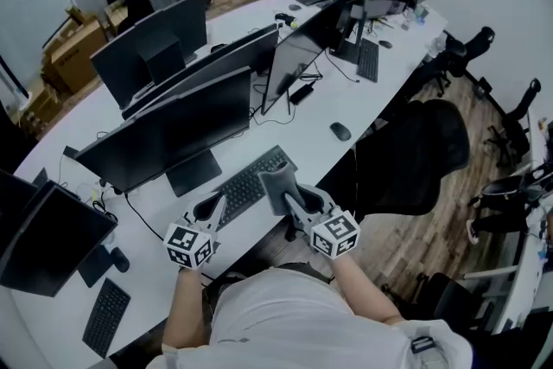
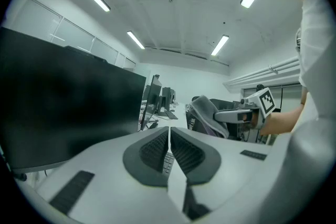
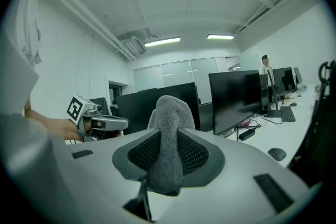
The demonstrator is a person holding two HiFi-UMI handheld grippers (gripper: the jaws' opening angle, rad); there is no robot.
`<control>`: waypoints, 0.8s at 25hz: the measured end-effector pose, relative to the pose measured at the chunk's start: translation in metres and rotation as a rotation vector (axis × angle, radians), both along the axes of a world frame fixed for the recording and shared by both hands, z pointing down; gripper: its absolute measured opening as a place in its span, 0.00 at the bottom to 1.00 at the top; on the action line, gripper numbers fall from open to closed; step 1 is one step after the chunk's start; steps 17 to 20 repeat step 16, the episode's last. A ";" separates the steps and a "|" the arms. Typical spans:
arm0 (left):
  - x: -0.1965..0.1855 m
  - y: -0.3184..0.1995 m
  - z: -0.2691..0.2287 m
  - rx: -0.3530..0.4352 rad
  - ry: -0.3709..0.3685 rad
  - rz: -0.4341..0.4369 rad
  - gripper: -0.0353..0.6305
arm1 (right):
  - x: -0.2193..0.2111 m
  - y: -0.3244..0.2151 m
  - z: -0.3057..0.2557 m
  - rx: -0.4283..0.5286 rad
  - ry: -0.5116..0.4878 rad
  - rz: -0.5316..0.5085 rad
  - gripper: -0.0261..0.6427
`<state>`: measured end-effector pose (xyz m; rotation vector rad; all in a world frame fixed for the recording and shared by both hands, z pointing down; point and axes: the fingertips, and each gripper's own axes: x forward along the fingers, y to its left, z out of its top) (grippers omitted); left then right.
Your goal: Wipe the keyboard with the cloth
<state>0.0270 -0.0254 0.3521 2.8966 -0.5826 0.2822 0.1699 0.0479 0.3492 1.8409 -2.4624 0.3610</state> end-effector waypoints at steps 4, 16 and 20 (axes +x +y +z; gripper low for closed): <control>-0.001 0.004 0.001 0.000 -0.004 -0.001 0.05 | 0.005 0.006 0.002 -0.009 -0.007 0.009 0.20; 0.011 0.012 0.000 0.005 -0.010 0.003 0.05 | 0.020 0.015 0.004 -0.020 -0.011 0.022 0.20; 0.011 0.012 0.000 0.005 -0.010 0.003 0.05 | 0.020 0.015 0.004 -0.020 -0.011 0.022 0.20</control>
